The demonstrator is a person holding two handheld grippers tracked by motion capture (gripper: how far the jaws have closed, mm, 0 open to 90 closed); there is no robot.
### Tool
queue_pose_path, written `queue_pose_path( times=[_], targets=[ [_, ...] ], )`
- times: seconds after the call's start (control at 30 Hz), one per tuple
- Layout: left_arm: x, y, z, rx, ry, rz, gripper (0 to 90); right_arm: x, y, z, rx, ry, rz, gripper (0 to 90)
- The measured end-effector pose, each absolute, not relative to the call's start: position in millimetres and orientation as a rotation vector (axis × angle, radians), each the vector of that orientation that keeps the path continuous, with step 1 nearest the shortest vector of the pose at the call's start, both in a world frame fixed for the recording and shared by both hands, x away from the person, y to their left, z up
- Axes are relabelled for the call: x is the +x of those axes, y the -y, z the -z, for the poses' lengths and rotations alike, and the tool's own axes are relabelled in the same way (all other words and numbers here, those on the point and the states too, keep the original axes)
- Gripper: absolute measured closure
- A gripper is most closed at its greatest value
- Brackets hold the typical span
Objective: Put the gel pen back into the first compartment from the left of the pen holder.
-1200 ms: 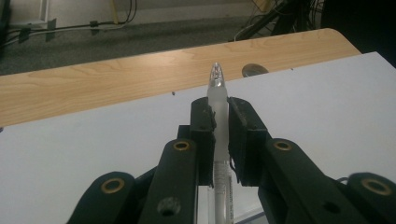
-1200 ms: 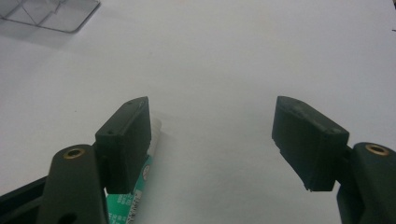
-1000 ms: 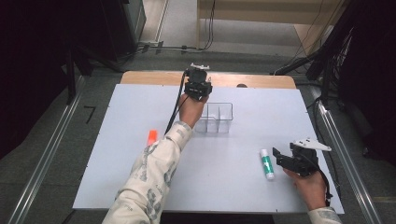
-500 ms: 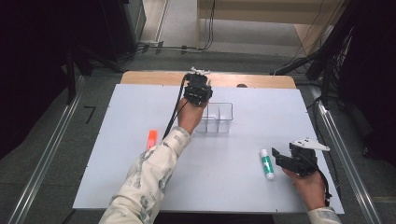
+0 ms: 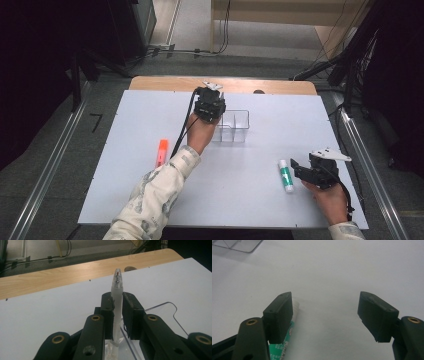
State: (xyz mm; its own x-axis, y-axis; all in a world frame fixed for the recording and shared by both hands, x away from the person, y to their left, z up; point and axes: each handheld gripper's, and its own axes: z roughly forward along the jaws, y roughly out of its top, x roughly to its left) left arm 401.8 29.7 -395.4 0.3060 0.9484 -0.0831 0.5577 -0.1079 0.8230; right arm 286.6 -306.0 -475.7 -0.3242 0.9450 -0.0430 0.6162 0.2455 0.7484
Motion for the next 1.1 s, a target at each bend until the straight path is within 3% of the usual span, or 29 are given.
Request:
queue_pose_path(
  times=[0.6,0.73,0.83,1.1],
  targets=[
    [391,-36,399,1.755,-1.348,-0.608,73.4,287,306,477,1.422,-2.033,-0.870,27.1],
    [387,-41,403,1.728,-1.349,-0.589,68.0,287,305,477,1.424,-2.031,-0.871,27.1],
    [384,-43,405,1.722,-1.326,-0.581,57.1,287,305,477,1.422,-2.033,-0.867,27.1],
    [374,-50,409,1.697,-1.301,-0.586,50.2,287,305,477,1.422,-2.031,-0.863,27.1]
  ],
)
